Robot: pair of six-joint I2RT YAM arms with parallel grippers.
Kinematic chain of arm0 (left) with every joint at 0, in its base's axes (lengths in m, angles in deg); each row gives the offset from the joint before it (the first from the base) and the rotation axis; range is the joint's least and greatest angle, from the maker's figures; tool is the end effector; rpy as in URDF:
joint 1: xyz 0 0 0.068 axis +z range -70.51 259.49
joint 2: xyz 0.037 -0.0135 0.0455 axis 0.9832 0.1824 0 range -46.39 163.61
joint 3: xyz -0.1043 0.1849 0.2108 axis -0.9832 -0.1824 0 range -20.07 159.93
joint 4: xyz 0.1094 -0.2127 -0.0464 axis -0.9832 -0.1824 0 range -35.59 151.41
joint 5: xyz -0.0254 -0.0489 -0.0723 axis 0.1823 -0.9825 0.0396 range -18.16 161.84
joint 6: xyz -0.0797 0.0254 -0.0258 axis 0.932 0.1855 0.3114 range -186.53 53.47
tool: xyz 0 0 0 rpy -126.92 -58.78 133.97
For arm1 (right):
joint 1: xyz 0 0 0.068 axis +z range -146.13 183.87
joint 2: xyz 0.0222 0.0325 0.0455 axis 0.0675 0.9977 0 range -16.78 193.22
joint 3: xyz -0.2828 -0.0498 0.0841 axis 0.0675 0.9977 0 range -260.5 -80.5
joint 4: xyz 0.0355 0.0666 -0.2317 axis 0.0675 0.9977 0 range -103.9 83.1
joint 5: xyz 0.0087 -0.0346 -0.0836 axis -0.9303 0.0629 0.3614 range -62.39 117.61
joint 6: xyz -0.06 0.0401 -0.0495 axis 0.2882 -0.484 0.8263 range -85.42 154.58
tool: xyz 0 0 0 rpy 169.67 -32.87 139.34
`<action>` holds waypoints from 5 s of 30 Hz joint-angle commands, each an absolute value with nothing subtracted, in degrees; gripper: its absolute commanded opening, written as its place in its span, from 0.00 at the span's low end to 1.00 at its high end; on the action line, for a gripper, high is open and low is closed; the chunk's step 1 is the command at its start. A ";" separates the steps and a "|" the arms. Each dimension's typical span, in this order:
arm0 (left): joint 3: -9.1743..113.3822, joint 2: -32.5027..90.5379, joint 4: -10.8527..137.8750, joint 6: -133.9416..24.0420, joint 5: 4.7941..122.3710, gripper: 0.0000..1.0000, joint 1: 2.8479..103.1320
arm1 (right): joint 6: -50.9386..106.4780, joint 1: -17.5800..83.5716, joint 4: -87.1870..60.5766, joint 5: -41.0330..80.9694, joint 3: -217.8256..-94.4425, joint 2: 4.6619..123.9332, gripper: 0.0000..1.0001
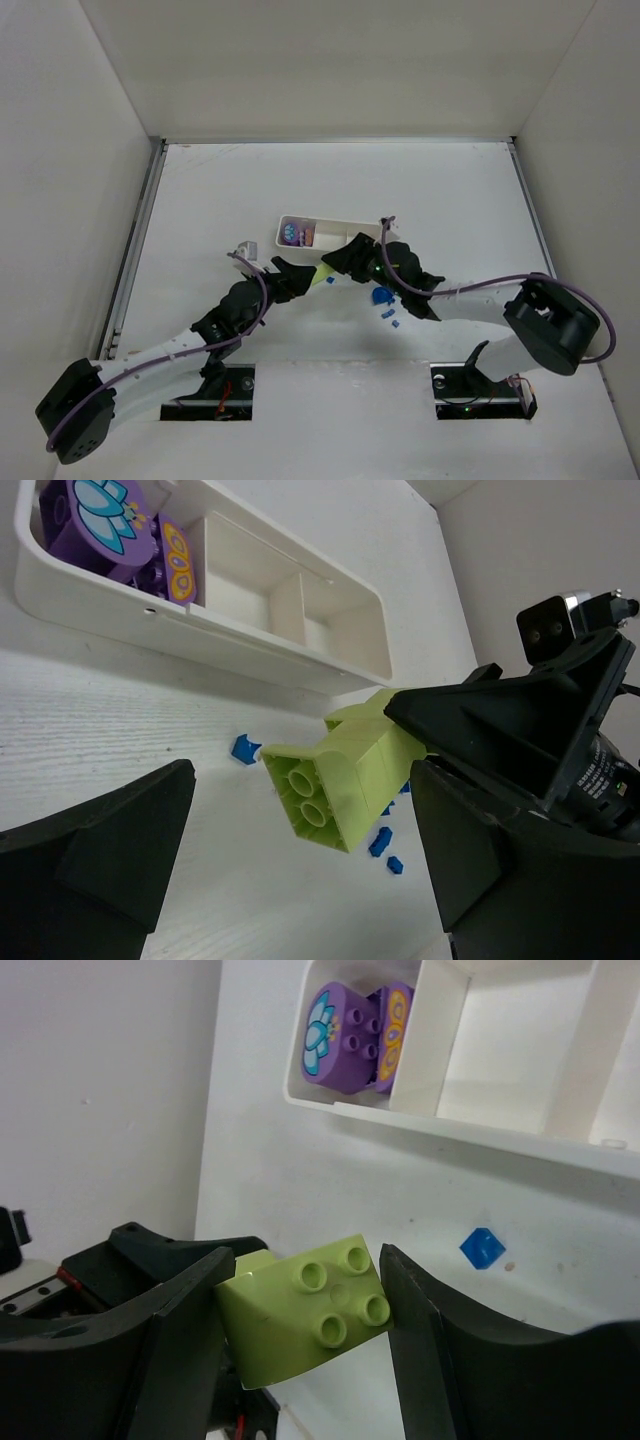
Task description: Sort the legos into containers by color
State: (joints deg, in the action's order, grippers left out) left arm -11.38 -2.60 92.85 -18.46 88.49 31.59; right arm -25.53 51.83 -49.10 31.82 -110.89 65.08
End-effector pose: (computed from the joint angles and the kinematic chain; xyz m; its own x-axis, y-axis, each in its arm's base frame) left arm 0.1353 -0.1166 0.2247 -0.4150 -0.6040 -0.6804 0.3150 0.6062 -0.7303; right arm 0.2130 0.2277 0.2201 -0.6947 0.5207 -0.4962 -0.1828 0.5393 0.8220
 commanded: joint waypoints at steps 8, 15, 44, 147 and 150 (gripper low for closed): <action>-12.16 -1.57 102.10 -14.41 87.66 0.80 31.81 | -29.57 50.14 -56.79 28.31 -114.16 67.06 0.54; -11.98 0.46 103.95 -14.32 87.66 0.76 31.37 | -32.21 49.53 -60.21 26.12 -114.34 69.61 0.54; -11.10 9.59 115.10 -13.00 87.93 0.66 29.61 | -38.36 49.44 -68.12 20.93 -114.87 74.18 0.54; -3.90 -0.61 101.66 13.87 57.02 0.18 49.81 | -1.13 53.74 -54.26 15.22 -112.58 56.53 0.65; -2.05 1.59 102.19 20.20 47.97 0.18 52.90 | 8.45 54.09 -49.77 16.44 -111.88 52.40 0.75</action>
